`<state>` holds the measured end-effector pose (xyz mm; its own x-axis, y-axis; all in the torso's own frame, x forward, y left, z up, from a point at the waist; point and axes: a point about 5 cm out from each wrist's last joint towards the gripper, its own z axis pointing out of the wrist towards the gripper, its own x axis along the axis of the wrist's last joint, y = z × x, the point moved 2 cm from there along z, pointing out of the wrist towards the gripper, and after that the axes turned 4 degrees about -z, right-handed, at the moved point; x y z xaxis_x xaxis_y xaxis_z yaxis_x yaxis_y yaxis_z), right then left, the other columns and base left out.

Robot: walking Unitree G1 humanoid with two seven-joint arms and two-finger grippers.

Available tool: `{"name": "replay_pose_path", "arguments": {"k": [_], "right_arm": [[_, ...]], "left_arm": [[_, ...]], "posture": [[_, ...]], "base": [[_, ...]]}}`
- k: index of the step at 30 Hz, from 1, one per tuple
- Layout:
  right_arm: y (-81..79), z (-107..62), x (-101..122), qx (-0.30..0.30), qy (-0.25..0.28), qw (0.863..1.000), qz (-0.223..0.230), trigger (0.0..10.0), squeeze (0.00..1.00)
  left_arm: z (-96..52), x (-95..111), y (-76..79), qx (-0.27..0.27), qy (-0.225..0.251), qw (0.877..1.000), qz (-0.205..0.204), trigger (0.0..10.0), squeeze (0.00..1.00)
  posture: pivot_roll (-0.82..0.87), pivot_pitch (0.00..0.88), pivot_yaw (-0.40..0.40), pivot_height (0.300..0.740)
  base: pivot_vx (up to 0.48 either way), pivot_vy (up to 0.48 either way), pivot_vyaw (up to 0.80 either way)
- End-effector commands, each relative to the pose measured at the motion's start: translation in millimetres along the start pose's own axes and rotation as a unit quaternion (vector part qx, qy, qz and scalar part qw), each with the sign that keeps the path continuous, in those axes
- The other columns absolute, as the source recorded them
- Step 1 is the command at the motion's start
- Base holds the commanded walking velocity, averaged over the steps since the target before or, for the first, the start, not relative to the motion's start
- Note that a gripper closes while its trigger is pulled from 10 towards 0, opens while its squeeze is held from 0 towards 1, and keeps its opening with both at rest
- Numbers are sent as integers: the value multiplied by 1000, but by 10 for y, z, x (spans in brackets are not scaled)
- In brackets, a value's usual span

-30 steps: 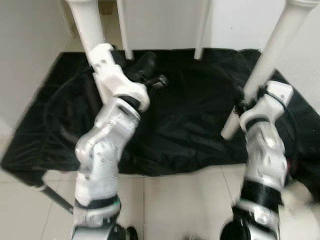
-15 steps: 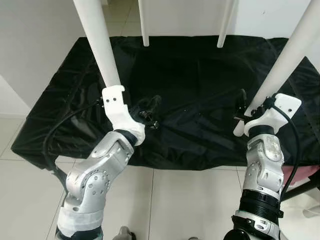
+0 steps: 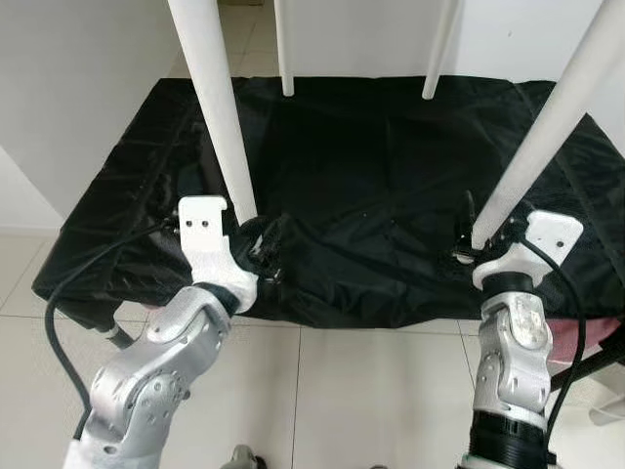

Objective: Building children table

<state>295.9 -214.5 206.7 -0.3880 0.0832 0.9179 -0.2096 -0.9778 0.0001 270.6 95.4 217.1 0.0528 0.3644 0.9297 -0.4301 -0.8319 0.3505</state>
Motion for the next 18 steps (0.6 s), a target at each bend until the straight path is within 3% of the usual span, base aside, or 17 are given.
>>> {"name": "replay_pose_path", "arguments": {"k": [1, 6, 9, 11, 12, 13, 17, 18], "right_arm": [[-33, -23, 49, 4, 14, 1000, 2, 10000, 0], [-94, -241, -41, 32, 5, 999, -36, 10000, 0], [-184, -338, -120, 72, -7, 997, -41, 10000, 0], [-348, -493, -288, 150, -37, 988, -26, 10000, 0], [-348, -493, -288, 150, -37, 988, -26, 10000, 0], [-423, -575, -419, 190, -60, 980, -17, 10000, 0], [-468, -641, -522, 217, -76, 973, -16, 10000, 0], [-549, -787, -733, 273, -107, 956, -18, 10000, 0]], "left_arm": [[-40, -2, 191, -127, -3, 992, 18, 10000, 0], [-144, -193, 102, -125, -17, 989, 82, 10000, 0], [-186, -265, 50, -121, -20, 988, 93, 10000, 0], [-228, -373, -44, -109, -25, 988, 106, 10000, 0], [-228, -373, -44, -109, -25, 988, 106, 10000, 0], [-246, -467, -139, -96, -30, 988, 115, 10000, 0], [-268, -548, -220, -84, -37, 987, 129, 10000, 0], [-344, -718, -341, -66, -49, 987, 140, 10000, 0]], "posture": [[-29, 105, 37, 740], [-40, 84, 43, 740], [-40, 77, 43, 740], [-40, 63, 45, 740], [-40, 63, 45, 740], [-42, 49, 43, 740], [-37, 40, 47, 740], [-22, 23, 37, 740]], "base": [[0, 0, 0], [0, 0, 0], [0, 0, 0], [0, 0, 0], [0, 0, 0], [0, 0, 0], [0, 0, 0], [0, 0, 0]]}}
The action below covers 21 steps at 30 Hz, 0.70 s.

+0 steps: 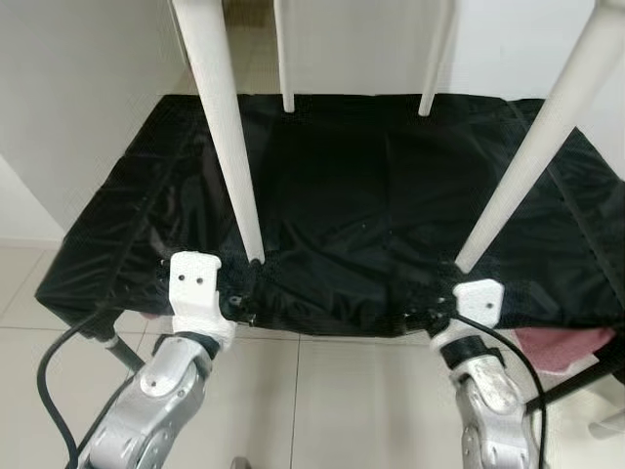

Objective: Building children table

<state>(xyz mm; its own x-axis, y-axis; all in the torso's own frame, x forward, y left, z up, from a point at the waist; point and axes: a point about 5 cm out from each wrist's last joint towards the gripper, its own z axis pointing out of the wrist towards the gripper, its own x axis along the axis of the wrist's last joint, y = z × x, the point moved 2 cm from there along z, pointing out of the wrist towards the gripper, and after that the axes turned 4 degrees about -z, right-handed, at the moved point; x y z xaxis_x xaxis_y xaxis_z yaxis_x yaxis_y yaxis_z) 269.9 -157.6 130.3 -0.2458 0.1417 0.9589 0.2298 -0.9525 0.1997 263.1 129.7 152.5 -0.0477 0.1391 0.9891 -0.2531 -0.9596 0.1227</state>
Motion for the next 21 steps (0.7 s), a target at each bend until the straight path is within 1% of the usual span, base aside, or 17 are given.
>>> {"name": "replay_pose_path", "arguments": {"k": [1, 2, 3, 4, 5, 6, 7, 8, 9, 11, 12, 13, 15, 16, 18, 20, 21], "right_arm": [[-110, -72, -193, 36, -29, 999, 13, 10000, 0], [-154, -83, -257, 52, -36, 998, 17, 10000, 0], [-154, -83, -257, 52, -36, 998, 17, 10000, 0], [-192, -101, -319, 65, -41, 997, 5, 10000, 0], [-192, -101, -319, 65, -41, 997, 5, 10000, 0], [-287, -172, -524, 98, -74, 992, -5, 10000, 0], [-287, -172, -524, 98, -74, 992, -5, 10000, 0], [-314, -200, -594, 107, -86, 991, -8, 10000, 0], [-355, -245, -709, 120, -104, 987, -12, 10000, 0], [-355, -245, -709, 120, -104, 987, -12, 10000, 0], [-387, -296, -819, 130, -124, 984, -16, 10000, 0], [-444, -392, -1007, 149, -159, 976, -17, 10000, 0], [-444, -392, -1007, 149, -159, 976, -17, 10000, 0], [-474, -464, -1140, 155, -183, 971, -13, 10000, 0], [-474, -464, -1140, 155, -183, 971, -13, 10000, 0], [-481, -487, -1182, 155, -192, 969, -13, 10000, 0], [-493, -521, -1250, 155, -206, 966, -16, 10000, 0]], "left_arm": [[-94, -196, 179, -165, -33, 986, 17, 10000, 0], [-117, -260, 163, -163, -40, 985, 24, 10000, 0], [-117, -260, 163, -163, -40, 985, 24, 10000, 0], [-155, -334, 159, -168, -46, 984, 25, 10000, 0], [-155, -334, 159, -168, -46, 984, 25, 10000, 0], [-239, -539, 128, -172, -71, 982, 26, 10000, 0], [-239, -539, 128, -172, -71, 982, 26, 10000, 0], [-269, -609, 121, -175, -79, 981, 31, 10000, 0], [-306, -741, 111, -178, -96, 979, 40, 10000, 0], [-306, -741, 111, -178, -96, 979, 40, 10000, 0], [-353, -874, 105, -184, -115, 975, 42, 10000, 0], [-433, -1159, 56, -179, -158, 970, 34, 10000, 0], [-433, -1159, 56, -179, -158, 970, 34, 10000, 0], [-464, -1355, 33, -174, -175, 968, 50, 10000, 0], [-464, -1355, 33, -174, -175, 968, 50, 10000, 0], [-471, -1415, 29, -173, -181, 967, 57, 10000, 0], [-488, -1515, 22, -169, -196, 964, 61, 10000, 0]], "posture": [[-22, 23, 37, 740], [-22, 23, 37, 740], [-22, 23, 37, 740], [-15, 38, 33, 740], [-15, 38, 33, 740], [0, 11, 24, 740], [0, 11, 24, 740], [0, 11, 24, 740], [5, 0, 19, 740], [5, 0, 19, 740], [5, 0, 19, 740], [4, 0, 23, 740], [4, 0, 23, 740], [1, 0, 25, 740], [1, 0, 25, 740], [1, 0, 25, 740], [1, 0, 25, 740]], "base": [[0, 0, 0], [0, 0, 0], [0, 0, 0], [0, 0, 0], [0, 0, 0], [0, 0, 0], [0, 0, 0], [0, 0, 0], [0, 0, 0], [0, 0, 0], [0, 0, 0], [0, 0, 0], [0, 0, 0], [0, 0, 0], [0, 0, 0], [0, 0, 0], [0, 0, 0]]}}
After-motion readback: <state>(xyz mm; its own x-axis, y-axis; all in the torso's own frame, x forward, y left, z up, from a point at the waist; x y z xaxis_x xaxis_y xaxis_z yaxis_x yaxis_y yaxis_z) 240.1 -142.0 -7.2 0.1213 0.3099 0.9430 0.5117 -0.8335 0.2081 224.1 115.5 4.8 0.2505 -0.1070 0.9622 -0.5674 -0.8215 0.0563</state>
